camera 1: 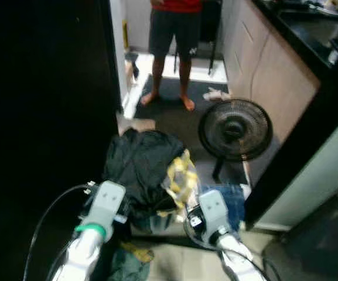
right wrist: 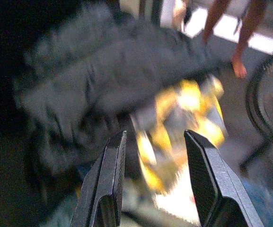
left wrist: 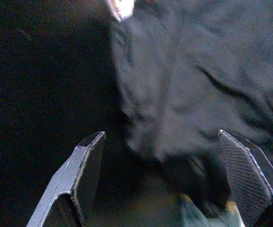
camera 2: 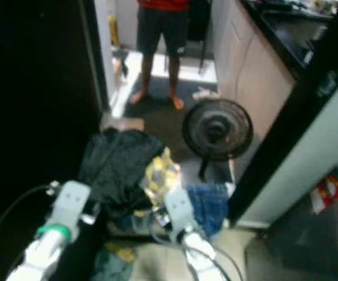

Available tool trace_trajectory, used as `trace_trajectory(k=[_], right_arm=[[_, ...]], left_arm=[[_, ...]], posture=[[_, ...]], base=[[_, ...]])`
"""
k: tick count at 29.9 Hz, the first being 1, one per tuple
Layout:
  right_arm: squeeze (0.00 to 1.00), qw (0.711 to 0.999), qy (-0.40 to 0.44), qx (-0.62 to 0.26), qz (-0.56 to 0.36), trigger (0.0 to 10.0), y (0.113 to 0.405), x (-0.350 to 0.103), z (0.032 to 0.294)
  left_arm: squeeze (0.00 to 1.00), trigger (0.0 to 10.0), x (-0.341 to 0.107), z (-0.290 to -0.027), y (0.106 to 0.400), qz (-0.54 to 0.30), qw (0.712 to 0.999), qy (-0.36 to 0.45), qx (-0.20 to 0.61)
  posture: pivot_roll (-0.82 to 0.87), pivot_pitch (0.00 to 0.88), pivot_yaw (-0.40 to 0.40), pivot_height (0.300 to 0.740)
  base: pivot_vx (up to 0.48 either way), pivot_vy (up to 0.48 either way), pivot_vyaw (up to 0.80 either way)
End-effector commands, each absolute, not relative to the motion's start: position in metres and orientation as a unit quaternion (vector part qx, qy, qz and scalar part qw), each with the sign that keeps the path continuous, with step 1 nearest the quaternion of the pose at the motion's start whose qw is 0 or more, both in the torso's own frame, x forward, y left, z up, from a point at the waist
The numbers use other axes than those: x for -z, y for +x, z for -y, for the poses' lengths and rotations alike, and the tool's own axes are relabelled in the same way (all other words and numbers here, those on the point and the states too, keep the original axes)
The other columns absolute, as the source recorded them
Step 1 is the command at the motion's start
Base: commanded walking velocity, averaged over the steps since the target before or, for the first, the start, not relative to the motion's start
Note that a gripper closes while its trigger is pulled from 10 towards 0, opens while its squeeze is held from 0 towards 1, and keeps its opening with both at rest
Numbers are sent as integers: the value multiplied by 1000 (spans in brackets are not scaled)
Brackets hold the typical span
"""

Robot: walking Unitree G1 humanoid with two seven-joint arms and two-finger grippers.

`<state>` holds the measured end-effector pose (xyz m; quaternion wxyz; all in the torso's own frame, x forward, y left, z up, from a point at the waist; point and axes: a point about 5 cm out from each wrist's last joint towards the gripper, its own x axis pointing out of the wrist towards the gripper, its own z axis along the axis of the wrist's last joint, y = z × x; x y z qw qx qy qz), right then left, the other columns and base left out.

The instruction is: Clothes washing

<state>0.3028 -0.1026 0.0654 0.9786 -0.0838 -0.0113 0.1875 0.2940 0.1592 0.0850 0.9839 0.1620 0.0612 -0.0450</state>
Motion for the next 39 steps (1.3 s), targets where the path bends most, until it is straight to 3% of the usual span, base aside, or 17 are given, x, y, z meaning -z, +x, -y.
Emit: trace_trajectory(k=[1,10,21,34,39], right_arm=[[0,979,-89,-182,-17,10000,296,-51,112],[0,980,-81,-180,-18,10000,296,-50,112],[0,981,-79,-177,-12,10000,297,-51,113],[0,980,-79,-182,-6,10000,298,-53,111],[0,980,-80,-183,-5,10000,298,-54,111]], left_arm=[[0,10000,-76,-154,290,-70,982,165,55],[0,10000,-77,-153,292,-66,983,164,56],[0,10000,-78,-152,293,-61,984,155,59],[0,10000,-86,-145,294,-44,993,94,62],[0,10000,-88,-143,295,-39,991,110,68]], posture=[[52,59,3,740],[51,64,4,740],[49,69,5,740],[49,71,3,740],[49,72,3,740]], base=[[300,371,0],[290,363,0],[199,344,-582],[0,0,0],[0,0,0]])
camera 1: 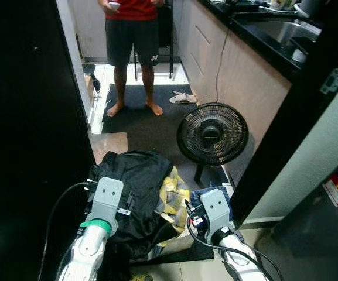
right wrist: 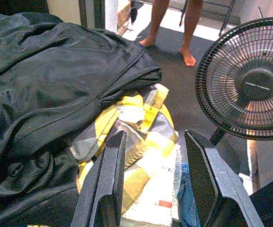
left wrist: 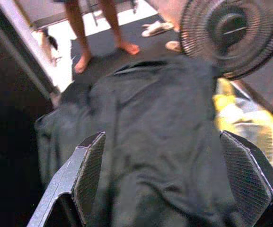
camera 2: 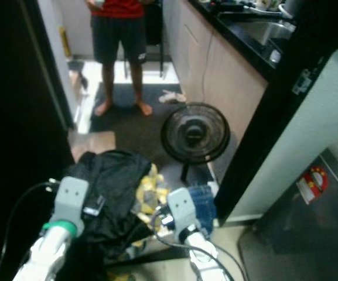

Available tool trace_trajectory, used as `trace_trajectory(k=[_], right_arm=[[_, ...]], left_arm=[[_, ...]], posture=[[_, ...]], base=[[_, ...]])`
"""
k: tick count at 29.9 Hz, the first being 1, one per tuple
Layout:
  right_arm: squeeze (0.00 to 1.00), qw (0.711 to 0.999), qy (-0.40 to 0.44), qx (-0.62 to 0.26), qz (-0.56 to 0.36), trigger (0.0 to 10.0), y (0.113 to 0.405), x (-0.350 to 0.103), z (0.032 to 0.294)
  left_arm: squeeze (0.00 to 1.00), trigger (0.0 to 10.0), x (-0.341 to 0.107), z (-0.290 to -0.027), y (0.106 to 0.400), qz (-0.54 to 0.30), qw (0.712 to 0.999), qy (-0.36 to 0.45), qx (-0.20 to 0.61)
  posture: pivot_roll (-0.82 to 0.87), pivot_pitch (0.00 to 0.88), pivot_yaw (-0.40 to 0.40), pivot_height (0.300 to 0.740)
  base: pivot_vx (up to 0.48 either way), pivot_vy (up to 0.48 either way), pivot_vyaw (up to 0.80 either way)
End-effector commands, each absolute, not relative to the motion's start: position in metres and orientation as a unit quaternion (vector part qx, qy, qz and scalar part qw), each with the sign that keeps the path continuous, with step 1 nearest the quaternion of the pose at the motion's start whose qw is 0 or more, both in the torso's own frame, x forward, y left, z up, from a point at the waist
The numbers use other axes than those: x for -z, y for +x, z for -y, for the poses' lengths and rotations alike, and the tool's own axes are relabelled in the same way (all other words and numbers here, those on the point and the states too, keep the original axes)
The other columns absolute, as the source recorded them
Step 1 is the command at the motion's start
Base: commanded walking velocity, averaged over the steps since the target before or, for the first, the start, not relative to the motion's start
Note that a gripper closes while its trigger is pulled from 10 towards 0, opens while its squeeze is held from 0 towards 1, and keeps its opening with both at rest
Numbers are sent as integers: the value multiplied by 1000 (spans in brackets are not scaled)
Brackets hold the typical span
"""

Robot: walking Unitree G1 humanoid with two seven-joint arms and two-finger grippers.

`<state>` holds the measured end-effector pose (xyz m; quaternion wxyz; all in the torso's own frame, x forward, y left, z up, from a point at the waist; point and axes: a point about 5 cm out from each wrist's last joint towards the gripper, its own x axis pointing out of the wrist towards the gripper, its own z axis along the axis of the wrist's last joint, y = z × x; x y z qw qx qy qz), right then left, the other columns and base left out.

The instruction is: Clothes washing

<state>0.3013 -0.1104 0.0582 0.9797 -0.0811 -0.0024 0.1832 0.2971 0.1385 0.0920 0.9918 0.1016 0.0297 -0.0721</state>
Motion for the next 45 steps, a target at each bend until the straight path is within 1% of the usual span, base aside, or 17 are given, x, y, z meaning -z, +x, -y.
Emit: trace_trajectory(k=[1,11,30,35,39,45], right_arm=[[0,980,-80,-183,-5,10000,298,-54,111],[0,980,-80,-183,-3,10000,298,-54,110],[0,980,-80,-184,-4,10000,298,-54,110],[0,979,-80,-185,-4,10000,298,-54,110],[0,977,-86,-193,4,10000,299,-56,109],[0,975,-102,-197,8,10000,299,-57,108]], left_arm=[[0,10000,-88,-143,295,-39,991,110,68],[0,10000,-91,-142,296,-23,989,129,68],[0,10000,-91,-142,296,-21,988,140,67],[0,10000,-93,-141,296,-15,989,126,70],[0,10000,-94,-141,296,-11,989,130,69],[0,10000,-94,-142,297,-14,989,130,67]], posture=[[49,72,3,740],[52,73,5,740],[51,74,3,740],[51,73,1,740],[51,70,1,740],[51,66,1,740]], base=[[0,0,0],[0,0,0],[0,-377,0],[0,0,0],[79,79,0],[359,318,747]])
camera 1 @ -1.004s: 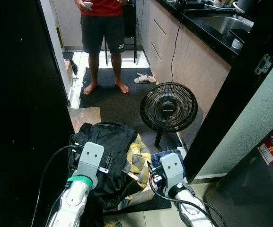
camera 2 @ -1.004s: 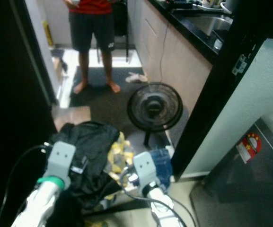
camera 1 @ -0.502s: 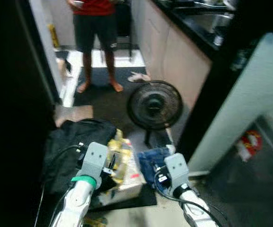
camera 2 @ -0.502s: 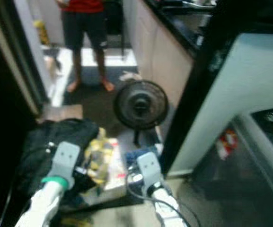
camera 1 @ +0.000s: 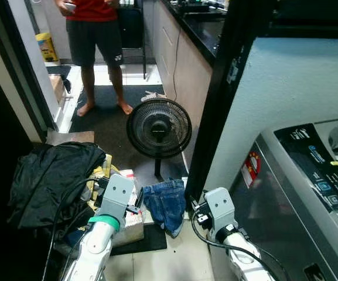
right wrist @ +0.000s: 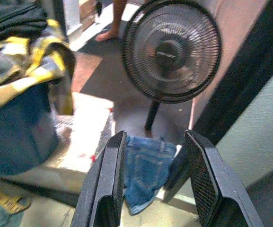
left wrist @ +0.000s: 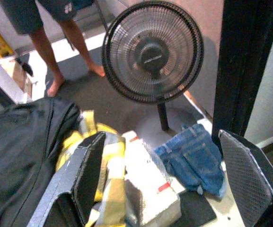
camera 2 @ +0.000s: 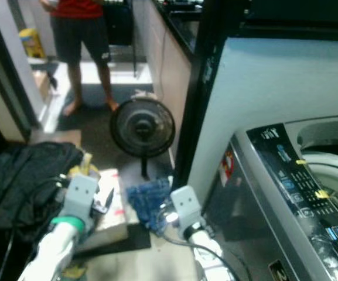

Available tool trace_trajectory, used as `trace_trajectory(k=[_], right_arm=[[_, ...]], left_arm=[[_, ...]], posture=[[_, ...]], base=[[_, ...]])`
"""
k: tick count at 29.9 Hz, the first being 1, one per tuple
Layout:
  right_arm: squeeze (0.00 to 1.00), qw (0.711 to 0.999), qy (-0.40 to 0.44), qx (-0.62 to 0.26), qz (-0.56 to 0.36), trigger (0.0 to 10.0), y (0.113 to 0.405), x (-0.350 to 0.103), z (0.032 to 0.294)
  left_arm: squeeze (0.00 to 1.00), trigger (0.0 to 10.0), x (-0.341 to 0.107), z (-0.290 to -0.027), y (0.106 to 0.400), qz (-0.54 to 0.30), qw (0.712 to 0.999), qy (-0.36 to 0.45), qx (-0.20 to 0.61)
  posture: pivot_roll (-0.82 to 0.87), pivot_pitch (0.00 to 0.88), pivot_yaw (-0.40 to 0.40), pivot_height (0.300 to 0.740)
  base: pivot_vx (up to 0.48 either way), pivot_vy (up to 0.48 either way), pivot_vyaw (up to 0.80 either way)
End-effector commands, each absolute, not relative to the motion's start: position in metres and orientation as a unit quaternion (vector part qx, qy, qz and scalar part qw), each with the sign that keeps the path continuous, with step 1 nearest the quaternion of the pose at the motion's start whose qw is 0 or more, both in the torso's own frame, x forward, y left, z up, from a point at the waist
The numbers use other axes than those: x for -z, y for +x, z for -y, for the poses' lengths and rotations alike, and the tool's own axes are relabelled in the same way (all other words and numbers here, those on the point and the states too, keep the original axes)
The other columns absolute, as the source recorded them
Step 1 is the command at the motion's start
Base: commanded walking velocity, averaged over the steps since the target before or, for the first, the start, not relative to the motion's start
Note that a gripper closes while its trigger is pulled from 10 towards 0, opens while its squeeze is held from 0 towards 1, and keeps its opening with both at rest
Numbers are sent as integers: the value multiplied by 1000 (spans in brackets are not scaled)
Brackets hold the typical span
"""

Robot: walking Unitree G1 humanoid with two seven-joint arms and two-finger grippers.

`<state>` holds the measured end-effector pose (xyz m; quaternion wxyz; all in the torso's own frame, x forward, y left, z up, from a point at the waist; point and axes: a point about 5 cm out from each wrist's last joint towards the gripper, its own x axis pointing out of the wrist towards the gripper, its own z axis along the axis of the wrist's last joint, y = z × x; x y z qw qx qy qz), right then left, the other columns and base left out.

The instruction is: Clothes washing

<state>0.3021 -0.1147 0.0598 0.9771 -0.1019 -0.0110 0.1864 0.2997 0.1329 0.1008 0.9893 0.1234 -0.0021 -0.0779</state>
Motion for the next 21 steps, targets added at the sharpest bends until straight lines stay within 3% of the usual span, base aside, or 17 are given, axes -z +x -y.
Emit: trace_trajectory(k=[1,7,17,21], right_arm=[[0,975,-102,-197,8,10000,299,-57,108],[0,975,-100,-198,8,10000,299,-56,108],[0,975,-98,-201,9,10000,300,-57,107],[0,973,-105,-206,11,10000,298,-56,105]], left_arm=[[0,10000,-94,-142,297,-12,989,130,68],[0,10000,-94,-142,298,-10,989,130,66],[0,10000,-95,-144,299,-11,991,120,58],[0,10000,-96,-145,298,-6,990,127,59]], posture=[[51,66,1,740],[51,63,2,740],[51,66,2,740],[52,70,3,740]], base=[[386,285,756],[201,129,734],[0,0,0],[0,0,423]])
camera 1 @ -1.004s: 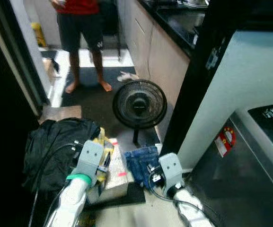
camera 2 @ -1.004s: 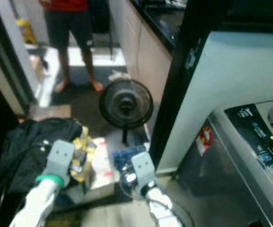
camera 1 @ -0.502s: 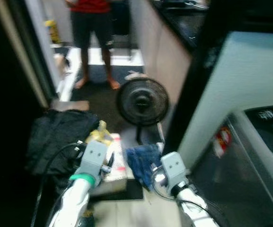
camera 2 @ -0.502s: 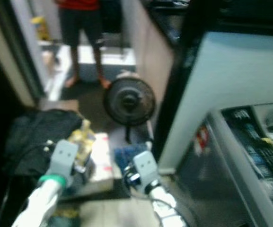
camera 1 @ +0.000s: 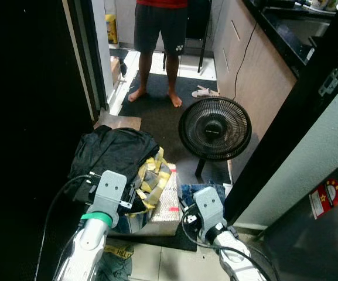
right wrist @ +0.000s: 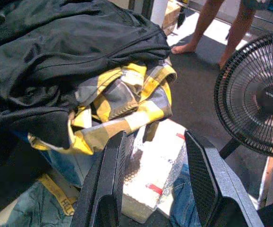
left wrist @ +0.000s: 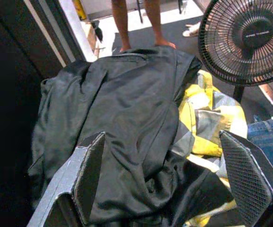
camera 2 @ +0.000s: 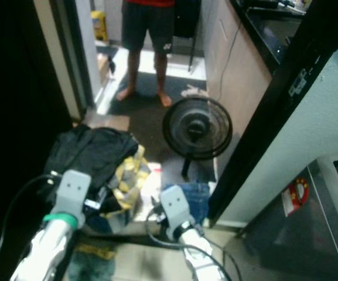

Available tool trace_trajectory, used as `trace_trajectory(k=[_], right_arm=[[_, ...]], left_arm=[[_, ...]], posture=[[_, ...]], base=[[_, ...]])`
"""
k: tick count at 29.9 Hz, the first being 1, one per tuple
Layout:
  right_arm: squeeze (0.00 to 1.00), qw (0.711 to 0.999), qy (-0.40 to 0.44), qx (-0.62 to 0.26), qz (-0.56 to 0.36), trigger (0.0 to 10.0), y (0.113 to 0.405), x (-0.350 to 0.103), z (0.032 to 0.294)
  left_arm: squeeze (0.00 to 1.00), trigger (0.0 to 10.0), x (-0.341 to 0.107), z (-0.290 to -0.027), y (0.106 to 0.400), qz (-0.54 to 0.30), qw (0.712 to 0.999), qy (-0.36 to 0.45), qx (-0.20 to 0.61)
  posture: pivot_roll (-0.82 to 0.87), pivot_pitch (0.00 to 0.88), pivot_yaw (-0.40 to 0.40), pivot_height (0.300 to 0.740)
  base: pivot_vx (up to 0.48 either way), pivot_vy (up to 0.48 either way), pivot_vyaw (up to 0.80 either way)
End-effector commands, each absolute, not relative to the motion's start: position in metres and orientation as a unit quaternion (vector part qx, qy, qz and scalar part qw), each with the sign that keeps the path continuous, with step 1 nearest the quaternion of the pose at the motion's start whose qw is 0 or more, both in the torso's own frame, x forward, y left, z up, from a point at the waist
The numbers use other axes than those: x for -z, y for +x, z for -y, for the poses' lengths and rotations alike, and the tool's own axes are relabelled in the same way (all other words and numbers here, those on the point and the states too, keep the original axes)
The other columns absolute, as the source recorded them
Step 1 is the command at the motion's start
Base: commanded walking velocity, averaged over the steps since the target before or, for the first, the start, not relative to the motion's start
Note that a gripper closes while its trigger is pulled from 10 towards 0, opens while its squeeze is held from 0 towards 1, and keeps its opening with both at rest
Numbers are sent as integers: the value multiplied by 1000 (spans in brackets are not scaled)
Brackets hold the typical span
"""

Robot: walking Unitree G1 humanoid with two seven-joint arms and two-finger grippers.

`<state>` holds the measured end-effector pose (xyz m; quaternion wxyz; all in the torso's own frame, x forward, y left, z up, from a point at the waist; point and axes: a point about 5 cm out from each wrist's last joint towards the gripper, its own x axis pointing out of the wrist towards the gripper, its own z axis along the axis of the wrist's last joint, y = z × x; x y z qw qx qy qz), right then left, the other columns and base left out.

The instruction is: Clothes washing

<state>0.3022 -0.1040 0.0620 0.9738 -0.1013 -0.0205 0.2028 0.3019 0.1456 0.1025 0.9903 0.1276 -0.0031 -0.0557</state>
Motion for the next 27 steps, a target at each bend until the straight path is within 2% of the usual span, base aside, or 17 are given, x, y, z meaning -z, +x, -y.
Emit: trace_trajectory(k=[1,3,11,22,27], right_arm=[[0,973,-105,-207,12,10000,298,-56,105],[0,972,-108,-209,13,10000,298,-56,105],[0,970,-116,-214,17,10000,296,-56,103],[0,975,-92,-202,11,10000,297,-55,105],[0,975,-97,-201,13,10000,298,-56,105]], left_arm=[[0,10000,-96,-145,298,-5,990,129,59],[0,10000,-96,-145,298,-5,990,129,58],[0,10000,-96,-145,298,-3,990,128,58],[0,10000,-95,-145,298,-5,990,124,59],[0,10000,-96,-141,297,-6,991,110,71]], posture=[[52,70,3,740],[52,70,3,740],[52,72,4,740],[51,74,3,740],[52,74,3,740]], base=[[0,0,456],[0,0,578],[401,262,760],[391,277,0],[52,49,-640]])
